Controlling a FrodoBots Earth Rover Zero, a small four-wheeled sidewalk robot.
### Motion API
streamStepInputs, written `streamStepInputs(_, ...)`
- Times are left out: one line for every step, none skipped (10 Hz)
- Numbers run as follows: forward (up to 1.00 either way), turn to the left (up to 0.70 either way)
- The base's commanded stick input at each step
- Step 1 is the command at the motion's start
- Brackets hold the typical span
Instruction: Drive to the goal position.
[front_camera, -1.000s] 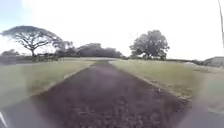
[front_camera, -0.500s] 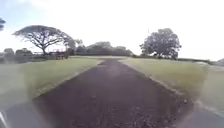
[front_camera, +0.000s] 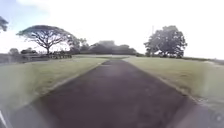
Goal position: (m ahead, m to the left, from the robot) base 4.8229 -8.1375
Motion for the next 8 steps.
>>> streamStepInputs(1.0, 0.0)
streamStepInputs(1.0, 0.0)
streamStepInputs(1.0, 0.0)
streamStepInputs(1.0, 0.0)
streamStepInputs(1.0, 0.0)
streamStepInputs(1.0, 0.0)
streamStepInputs(1.0, 0.0)
streamStepInputs(1.0, 0.0)
